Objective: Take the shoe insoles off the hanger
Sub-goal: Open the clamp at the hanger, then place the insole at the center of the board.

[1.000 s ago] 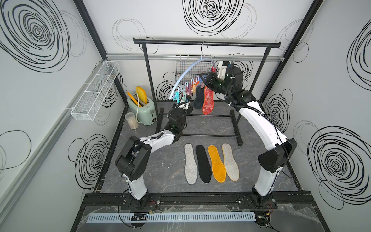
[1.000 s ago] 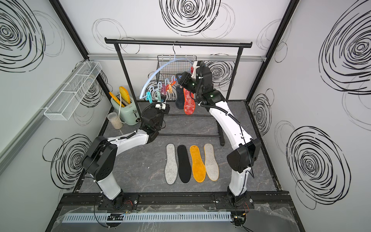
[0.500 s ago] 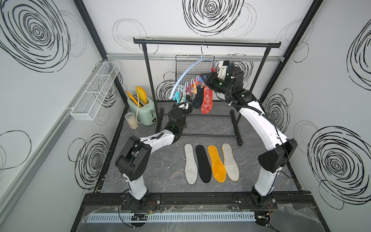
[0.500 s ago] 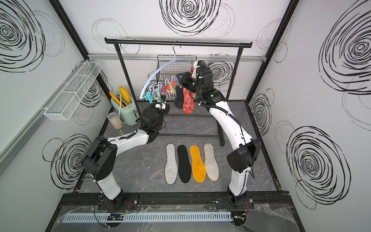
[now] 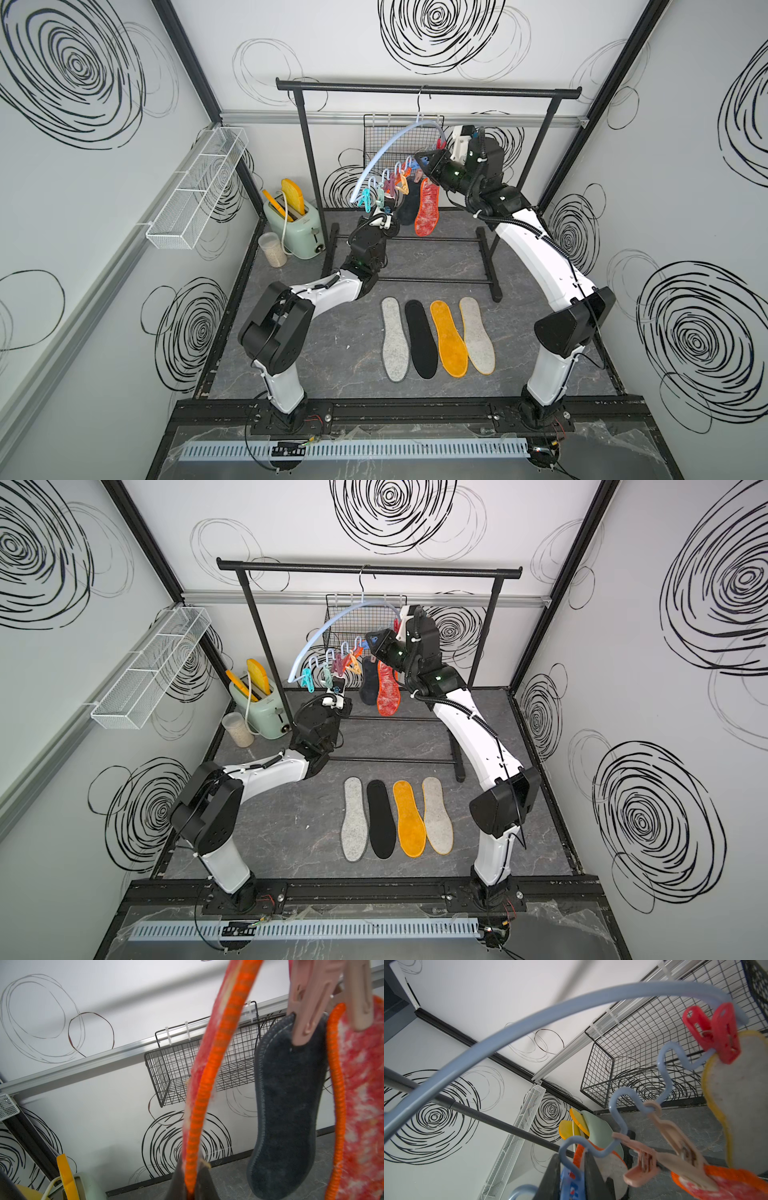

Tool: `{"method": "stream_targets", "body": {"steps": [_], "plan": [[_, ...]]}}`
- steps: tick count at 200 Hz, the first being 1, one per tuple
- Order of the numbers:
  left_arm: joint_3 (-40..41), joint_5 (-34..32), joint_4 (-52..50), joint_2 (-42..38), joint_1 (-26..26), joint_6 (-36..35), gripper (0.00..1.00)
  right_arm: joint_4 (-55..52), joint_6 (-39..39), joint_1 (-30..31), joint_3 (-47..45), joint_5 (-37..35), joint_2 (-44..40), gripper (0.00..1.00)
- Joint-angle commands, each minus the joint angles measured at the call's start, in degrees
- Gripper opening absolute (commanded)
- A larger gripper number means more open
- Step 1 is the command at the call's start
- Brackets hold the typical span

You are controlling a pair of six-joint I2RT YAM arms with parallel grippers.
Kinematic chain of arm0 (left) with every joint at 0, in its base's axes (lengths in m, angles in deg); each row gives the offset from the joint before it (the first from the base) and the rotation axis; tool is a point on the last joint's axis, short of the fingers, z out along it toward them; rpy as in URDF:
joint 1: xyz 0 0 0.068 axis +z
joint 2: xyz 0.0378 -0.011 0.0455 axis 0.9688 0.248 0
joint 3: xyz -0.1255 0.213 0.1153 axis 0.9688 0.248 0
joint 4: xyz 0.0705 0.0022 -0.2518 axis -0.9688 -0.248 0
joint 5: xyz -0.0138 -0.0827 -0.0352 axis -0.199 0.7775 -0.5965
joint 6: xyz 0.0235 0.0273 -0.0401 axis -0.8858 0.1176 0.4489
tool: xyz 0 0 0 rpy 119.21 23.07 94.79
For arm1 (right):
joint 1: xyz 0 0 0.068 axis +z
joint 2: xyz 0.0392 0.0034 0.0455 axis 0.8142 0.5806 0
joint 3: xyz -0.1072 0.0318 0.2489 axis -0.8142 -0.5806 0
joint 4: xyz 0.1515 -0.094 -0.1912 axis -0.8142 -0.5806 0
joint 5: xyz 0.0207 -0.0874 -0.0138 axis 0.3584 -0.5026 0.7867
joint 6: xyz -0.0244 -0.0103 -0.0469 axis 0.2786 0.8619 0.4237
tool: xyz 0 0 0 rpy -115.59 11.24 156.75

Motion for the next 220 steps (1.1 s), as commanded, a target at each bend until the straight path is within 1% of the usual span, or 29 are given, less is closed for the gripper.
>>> {"method": "stream_targets", "body": {"steps": [1,12,18,33,47,73,87,101,113,128,151,157,182,200,220], "plan": [[1.7,-2.6,-0.3,-2.5,-0.2,3.4,0.0,1.2,-1.0,-0.3,1.8,0.0,-1.7,0.14],[2.9,-3.6,-2.3,-3.3,-0.2,6.7,0.0,1.3,-1.0,-0.4,1.8,0.2,-1.8,0.15],[3.7,-3.4,-3.6,-3.9,-0.2,8.6,0.0,1.5,-0.9,-0.5,1.8,0.5,-1.8,0.17],[6.5,-3.9,-6.0,-5.7,-0.4,13.8,0.0,1.7,0.0,-0.7,1.8,0.0,-1.9,0.33],[10.1,-3.2,-6.5,-7.8,-0.6,17.5,0.0,1.7,0.8,-0.6,1.8,0.0,-2.0,0.42],[16.6,-3.4,-7.6,-12.3,-0.8,23.0,0.0,1.7,1.3,-0.7,1.6,0.5,-2.3,0.48],[19.6,-1.6,-9.7,-15.1,-0.9,25.6,0.0,2.0,1.5,-0.7,1.4,0.5,-2.8,0.53],[22.5,0.0,-13.5,-18.1,-0.8,29.6,0.0,2.5,2.3,-0.8,0.5,-0.1,-3.7,0.55],[24.8,3.5,-18.1,-21.0,-0.8,33.8,0.0,3.6,2.8,-1.0,-1.5,-0.7,-5.1,0.56],[28.2,9.6,-23.3,-24.5,-1.2,37.7,0.0,4.9,3.2,-1.7,-4.9,-1.2,-7.3,0.58],[32.9,16.5,-30.4,-29.1,-1.8,44.9,0.0,10.2,3.9,-3.3,-14.5,-3.1,-12.9,0.59],[33.8,18.7,-32.2,-29.9,-1.7,48.1,0.0,11.1,4.0,-3.9,-16.7,-3.4,-14.3,0.59],[36.7,27.7,-39.4,-32.4,-1.3,53.9,0.0,16.6,4.9,-6.7,-28.6,-5.0,-22.0,0.59],[39.8,35.6,-40.2,-34.7,-0.6,55.8,0.0,20.3,6.7,-8.5,-37.7,-6.1,-28.4,0.59],[41.6,39.2,-44.3,-37.3,0.5,56.4,0.0,22.6,9.3,-9.7,-46.8,-7.1,-35.0,0.59]]}}
